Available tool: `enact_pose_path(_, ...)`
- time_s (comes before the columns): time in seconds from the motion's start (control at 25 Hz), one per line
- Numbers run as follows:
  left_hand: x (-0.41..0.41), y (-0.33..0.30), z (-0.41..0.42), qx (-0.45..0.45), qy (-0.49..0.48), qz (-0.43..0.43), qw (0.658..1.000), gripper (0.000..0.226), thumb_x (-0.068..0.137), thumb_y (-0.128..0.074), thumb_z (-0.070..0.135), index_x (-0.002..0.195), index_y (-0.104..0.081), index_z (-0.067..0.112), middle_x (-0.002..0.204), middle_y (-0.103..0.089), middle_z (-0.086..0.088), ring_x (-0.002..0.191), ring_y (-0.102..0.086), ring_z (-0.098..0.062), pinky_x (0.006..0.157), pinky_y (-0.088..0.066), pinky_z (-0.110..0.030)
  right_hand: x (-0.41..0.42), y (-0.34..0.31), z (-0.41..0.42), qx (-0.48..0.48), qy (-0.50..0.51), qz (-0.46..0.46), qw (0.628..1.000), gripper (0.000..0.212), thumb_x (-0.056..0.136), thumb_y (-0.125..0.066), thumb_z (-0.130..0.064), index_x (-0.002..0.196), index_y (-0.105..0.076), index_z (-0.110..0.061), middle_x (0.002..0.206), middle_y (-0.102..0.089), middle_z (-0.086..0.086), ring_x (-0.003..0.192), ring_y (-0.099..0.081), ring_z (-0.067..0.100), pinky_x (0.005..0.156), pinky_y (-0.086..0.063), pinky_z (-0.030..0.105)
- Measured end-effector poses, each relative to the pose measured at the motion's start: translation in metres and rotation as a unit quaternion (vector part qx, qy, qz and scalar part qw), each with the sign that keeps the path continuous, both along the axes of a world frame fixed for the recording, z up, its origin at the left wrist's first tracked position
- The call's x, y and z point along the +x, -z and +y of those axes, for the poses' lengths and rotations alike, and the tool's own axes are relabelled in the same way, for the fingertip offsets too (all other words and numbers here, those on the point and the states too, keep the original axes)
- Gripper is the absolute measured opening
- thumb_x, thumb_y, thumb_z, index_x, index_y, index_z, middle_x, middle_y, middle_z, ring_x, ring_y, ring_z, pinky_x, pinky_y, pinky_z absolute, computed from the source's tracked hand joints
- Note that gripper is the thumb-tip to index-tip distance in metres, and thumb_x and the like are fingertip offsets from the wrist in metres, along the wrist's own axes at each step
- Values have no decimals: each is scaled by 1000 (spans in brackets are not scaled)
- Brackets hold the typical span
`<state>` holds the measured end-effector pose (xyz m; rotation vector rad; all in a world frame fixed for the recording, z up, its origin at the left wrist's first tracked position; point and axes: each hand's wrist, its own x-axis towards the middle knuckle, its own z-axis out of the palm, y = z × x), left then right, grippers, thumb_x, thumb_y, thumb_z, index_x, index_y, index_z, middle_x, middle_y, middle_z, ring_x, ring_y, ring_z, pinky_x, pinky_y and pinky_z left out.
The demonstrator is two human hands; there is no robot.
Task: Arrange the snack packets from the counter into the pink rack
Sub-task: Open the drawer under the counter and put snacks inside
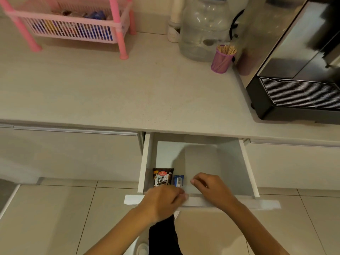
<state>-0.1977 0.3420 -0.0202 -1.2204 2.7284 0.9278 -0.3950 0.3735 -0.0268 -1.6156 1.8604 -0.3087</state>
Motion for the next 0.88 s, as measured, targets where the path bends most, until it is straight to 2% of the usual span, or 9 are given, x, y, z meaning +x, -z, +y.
enact_pose_path(0.08,8,4,10,-116,56,28,991,42,95,-33,53,100,-64,25,88,-70,7,77,-65,-12,62,-46,-24,6,-4,20,-30,-38,33,998,39,93,-43,-52,81,-64,-22,74,-63,-6,69,-57,11,66,-45,29)
enact_pose_path(0.2,14,18,17,-208,83,60,973,36,92,-43,53,88,-67,26,69,-65,11,54,-60,-6,46,-41,-18,12,9,47,-156,-115,180,964,51,90,-30,-66,85,-68,-32,78,-67,-16,69,-60,3,63,-44,19)
enact_pose_path(0.32,9,26,15,-249,69,99,961,35,89,-48,51,88,-69,23,68,-65,10,52,-59,-9,44,-43,-20,8,21,47,-216,-101,213,948,52,88,-36,-67,78,-69,-28,71,-67,-13,62,-60,6,56,-46,20)
enact_pose_path(0.44,5,28,2,-265,66,128,953,31,88,-53,46,94,-69,20,73,-66,7,56,-61,-12,47,-45,-22,7,25,32,-282,-79,223,930,49,86,-45,-65,80,-69,-22,75,-68,-8,68,-61,12,61,-47,23)
enact_pose_path(0.52,2,28,-15,-268,73,146,949,30,89,-55,42,101,-68,18,84,-69,5,67,-63,-14,53,-51,-26,5,23,19,-310,-61,234,920,52,84,-49,-66,96,-67,-19,97,-68,-3,90,-62,16,75,-50,27)
enact_pose_path(0.6,-2,27,-33,-285,75,147,944,39,91,-53,43,116,-64,15,110,-67,1,97,-61,-17,76,-54,-32,2,21,0,-316,-27,256,913,65,80,-49,-70,115,-59,-16,125,-59,4,118,-52,23,94,-44,36)
enact_pose_path(0.72,-9,23,-61,-304,-5,81,949,76,88,-45,64,142,-43,11,150,-38,-10,141,-31,-28,113,-29,-47,-4,19,-29,-292,-10,287,912,86,78,-43,-76,136,-40,-12,148,-35,12,139,-29,31,111,-26,48)
enact_pose_path(0.8,-10,19,-82,-300,-62,25,952,100,79,-38,80,149,-28,9,158,-19,-13,147,-13,-31,116,-9,-49,-12,18,-47,-269,-19,314,910,92,80,-35,-77,143,-29,-10,153,-25,14,142,-20,33,113,-20,51)
enact_pose_path(0.88,-8,16,-104,-297,-81,-15,951,112,72,-34,88,150,-23,9,159,-13,-14,147,-8,-32,113,-2,-52,-22,17,-64,-242,-30,333,911,96,81,-29,-78,147,-24,-9,156,-19,14,144,-15,35,113,-18,53)
